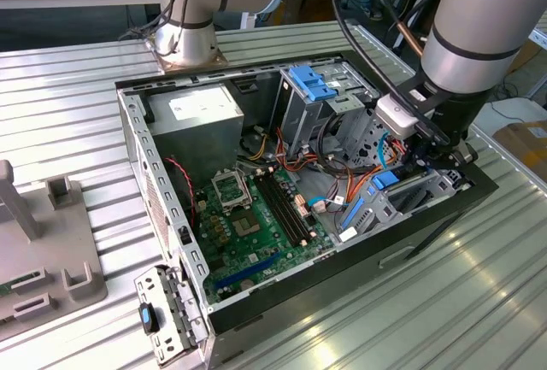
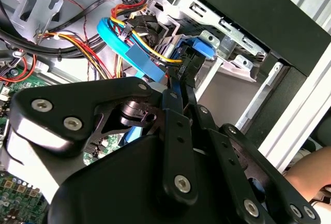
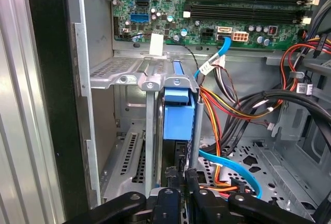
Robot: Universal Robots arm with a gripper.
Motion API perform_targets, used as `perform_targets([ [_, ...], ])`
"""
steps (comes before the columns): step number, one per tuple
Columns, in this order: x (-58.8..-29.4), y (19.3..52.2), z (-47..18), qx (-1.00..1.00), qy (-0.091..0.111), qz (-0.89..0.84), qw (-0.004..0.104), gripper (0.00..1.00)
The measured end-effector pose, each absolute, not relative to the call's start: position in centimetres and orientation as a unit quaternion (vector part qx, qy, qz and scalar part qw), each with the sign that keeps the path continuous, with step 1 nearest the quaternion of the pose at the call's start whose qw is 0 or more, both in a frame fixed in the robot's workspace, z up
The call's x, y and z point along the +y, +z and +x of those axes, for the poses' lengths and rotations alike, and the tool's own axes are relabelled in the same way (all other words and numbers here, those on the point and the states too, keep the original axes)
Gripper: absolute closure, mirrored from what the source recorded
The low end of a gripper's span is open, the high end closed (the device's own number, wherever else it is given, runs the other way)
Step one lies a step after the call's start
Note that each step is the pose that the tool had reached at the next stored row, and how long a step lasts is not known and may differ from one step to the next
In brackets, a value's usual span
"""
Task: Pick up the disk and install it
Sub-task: 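Insert the first disk wire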
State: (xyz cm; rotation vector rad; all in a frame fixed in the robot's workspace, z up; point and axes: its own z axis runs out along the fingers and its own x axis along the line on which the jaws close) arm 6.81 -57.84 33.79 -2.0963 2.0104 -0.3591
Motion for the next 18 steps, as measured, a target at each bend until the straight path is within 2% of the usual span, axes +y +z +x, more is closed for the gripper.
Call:
perform_targets([
  [18,-57.7,33.76,6.72,0.693,-0.123,-0.702,0.106,0.84],
])
